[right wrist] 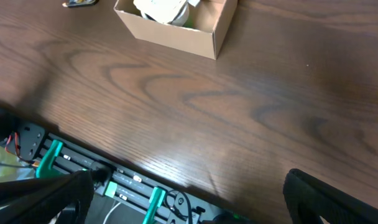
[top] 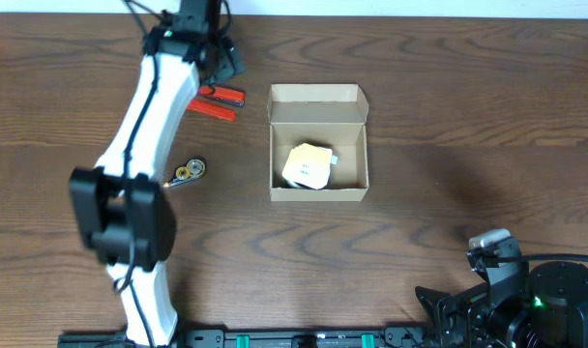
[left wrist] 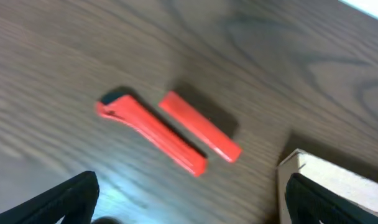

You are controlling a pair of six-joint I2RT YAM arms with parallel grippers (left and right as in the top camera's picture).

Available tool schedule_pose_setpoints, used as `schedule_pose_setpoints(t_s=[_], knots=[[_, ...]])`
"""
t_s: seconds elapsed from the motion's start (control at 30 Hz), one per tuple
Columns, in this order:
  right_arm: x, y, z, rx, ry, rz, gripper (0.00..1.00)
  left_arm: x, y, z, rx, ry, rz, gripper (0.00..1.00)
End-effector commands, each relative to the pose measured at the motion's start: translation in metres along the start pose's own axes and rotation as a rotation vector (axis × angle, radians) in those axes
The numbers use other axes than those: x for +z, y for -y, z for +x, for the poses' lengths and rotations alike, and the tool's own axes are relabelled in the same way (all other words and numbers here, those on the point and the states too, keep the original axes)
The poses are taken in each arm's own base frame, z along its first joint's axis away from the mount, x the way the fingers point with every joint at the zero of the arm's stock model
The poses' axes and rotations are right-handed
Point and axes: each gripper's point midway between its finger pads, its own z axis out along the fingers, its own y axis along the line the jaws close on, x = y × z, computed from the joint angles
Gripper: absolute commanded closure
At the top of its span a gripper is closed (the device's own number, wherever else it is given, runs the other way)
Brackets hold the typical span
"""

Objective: Pack container
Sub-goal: 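Move the left gripper to the red stapler and grasp it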

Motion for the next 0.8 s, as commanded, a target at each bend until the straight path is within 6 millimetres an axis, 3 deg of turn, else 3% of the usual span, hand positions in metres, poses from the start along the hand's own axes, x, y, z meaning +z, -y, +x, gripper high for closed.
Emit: schedule_pose_setpoints(t_s=[0.0, 0.37, 0.77], knots=[[-0.001, 0.000, 0.000, 0.002, 0.004, 0.003, 0.01, 0.016, 0.017, -0.009, -0.016, -0.029, 0.023, 0.04], [-0.001, 0.000, 0.000, 0.002, 0.004, 0.002, 0.01, 0.078, 0.020, 0.016, -0.181, -0.170, -0.034, 0.04], [-0.001, 0.000, 0.000, 0.002, 0.004, 0.002, 0.01, 0.102, 0.043, 0.038, -0.274, -0.216, -0.001, 0.04]])
